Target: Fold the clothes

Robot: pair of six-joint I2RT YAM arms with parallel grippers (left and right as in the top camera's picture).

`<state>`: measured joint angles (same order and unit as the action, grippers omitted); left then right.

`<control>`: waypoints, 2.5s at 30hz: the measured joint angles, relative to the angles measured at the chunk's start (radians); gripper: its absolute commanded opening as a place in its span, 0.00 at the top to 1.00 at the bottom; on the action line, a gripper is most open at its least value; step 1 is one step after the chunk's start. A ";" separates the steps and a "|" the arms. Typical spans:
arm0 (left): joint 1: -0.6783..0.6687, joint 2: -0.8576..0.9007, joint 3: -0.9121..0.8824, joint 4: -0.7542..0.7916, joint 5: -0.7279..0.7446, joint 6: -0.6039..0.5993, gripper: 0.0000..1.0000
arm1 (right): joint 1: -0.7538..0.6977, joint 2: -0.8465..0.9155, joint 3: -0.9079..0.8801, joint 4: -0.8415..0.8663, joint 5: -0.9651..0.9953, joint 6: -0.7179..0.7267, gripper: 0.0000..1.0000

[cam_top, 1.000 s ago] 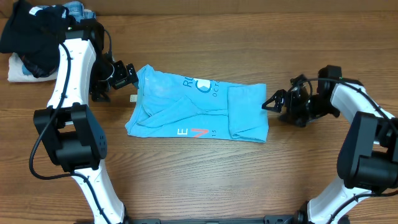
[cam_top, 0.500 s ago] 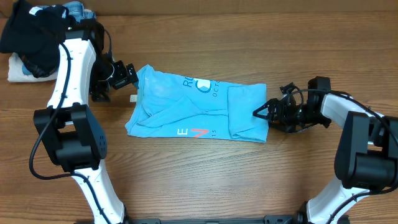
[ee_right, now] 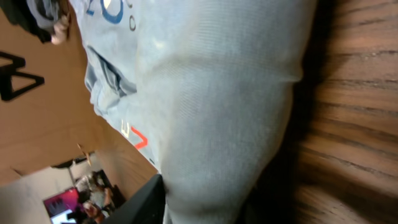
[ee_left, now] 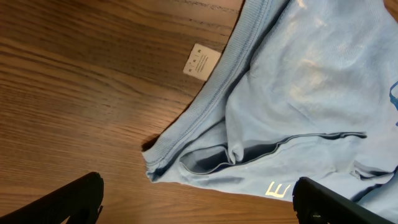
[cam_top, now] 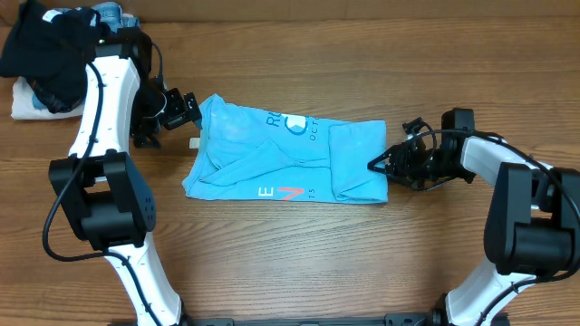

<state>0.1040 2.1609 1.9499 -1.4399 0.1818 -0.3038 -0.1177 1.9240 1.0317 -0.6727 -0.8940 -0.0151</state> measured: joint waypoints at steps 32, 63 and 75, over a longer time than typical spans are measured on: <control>0.000 0.000 0.000 0.003 -0.023 0.000 0.00 | -0.144 -0.016 0.034 -0.092 0.186 0.198 0.96; -0.172 0.000 -0.009 0.109 -0.003 0.000 0.00 | -0.143 -0.109 0.063 -0.169 0.384 0.270 0.96; -0.177 0.015 -0.146 0.242 0.122 0.027 0.00 | -0.143 -0.109 0.063 -0.175 0.386 0.273 0.96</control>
<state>-0.0727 2.1757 1.8034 -1.1976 0.3038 -0.2768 -0.2611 1.8145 1.0950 -0.8474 -0.5079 0.2577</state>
